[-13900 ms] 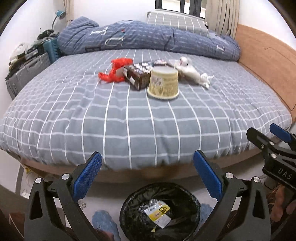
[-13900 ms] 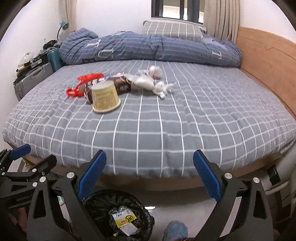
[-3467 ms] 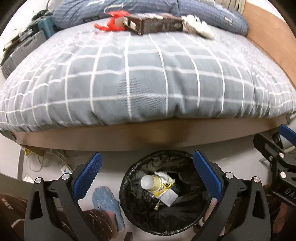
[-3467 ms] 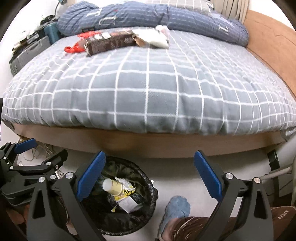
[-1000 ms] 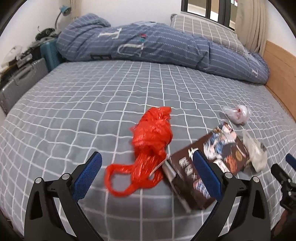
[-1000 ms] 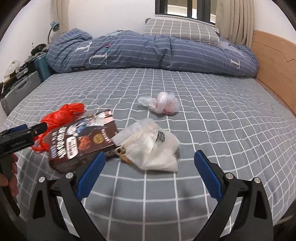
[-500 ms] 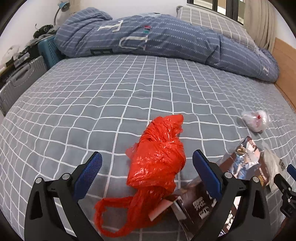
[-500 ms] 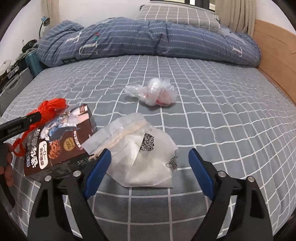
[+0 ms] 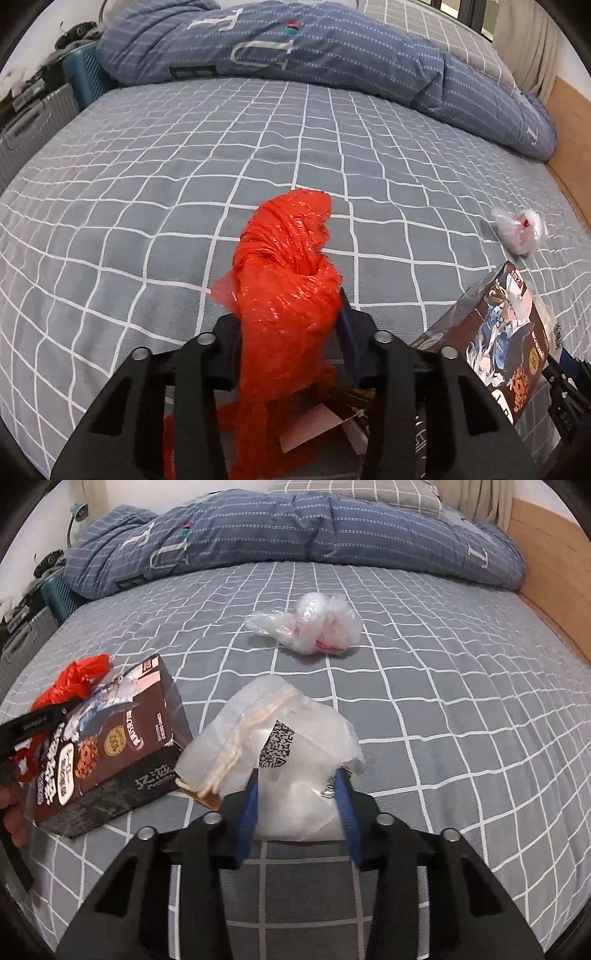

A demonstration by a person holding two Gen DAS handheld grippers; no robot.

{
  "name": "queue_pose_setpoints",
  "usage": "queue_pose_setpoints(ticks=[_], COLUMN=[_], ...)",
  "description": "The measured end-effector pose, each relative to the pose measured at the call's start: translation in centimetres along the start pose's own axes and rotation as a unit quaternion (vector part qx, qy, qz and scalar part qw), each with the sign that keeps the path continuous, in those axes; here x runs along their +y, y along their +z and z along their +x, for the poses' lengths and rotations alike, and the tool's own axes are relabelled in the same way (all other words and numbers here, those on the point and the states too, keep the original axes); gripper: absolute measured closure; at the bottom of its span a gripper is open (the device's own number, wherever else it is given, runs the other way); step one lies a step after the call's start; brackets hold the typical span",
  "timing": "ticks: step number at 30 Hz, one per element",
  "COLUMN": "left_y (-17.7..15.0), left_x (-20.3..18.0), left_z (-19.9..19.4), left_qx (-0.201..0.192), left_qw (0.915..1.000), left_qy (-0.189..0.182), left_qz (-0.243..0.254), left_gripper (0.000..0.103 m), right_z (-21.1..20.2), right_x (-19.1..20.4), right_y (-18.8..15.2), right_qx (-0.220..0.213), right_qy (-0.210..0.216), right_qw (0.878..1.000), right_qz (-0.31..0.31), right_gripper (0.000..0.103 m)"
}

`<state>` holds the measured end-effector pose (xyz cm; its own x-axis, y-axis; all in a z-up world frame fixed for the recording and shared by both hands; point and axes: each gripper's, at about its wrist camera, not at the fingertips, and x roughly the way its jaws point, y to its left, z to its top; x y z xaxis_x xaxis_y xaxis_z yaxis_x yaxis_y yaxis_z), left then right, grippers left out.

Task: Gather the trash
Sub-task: 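Grasp the red plastic bag with the left gripper while the right gripper grasps the clear plastic bag, then carry the red bag and white QR-code bag with both grippers over the black bin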

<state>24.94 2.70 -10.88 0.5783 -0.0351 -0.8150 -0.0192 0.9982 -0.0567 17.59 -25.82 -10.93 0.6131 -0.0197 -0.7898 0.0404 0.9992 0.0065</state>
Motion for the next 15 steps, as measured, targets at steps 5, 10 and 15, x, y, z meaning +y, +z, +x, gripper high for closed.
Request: queue_pose_setpoints(ticks=[5,10,15], left_y=[-0.2,0.3,0.9], left_x=[-0.2,-0.1,0.1], left_z=[-0.7,-2.2,-3.8], left_qx=[-0.011,-0.030,-0.055], left_qw=[0.9999,0.9995,0.9983], left_qy=[0.006,0.010,0.019], left_qz=[0.003,-0.001,-0.002], left_gripper=[0.066,0.066,0.066], right_z=[-0.2,-0.8,-2.0], right_x=[-0.2,-0.3,-0.2], right_y=[0.1,0.4,0.8], right_qx=[-0.005,-0.013,-0.032], right_qy=[0.004,0.010,0.008], right_qw=[1.000,1.000,0.999], right_qz=[0.002,0.005,0.003], right_gripper=[0.068,0.068,0.068])
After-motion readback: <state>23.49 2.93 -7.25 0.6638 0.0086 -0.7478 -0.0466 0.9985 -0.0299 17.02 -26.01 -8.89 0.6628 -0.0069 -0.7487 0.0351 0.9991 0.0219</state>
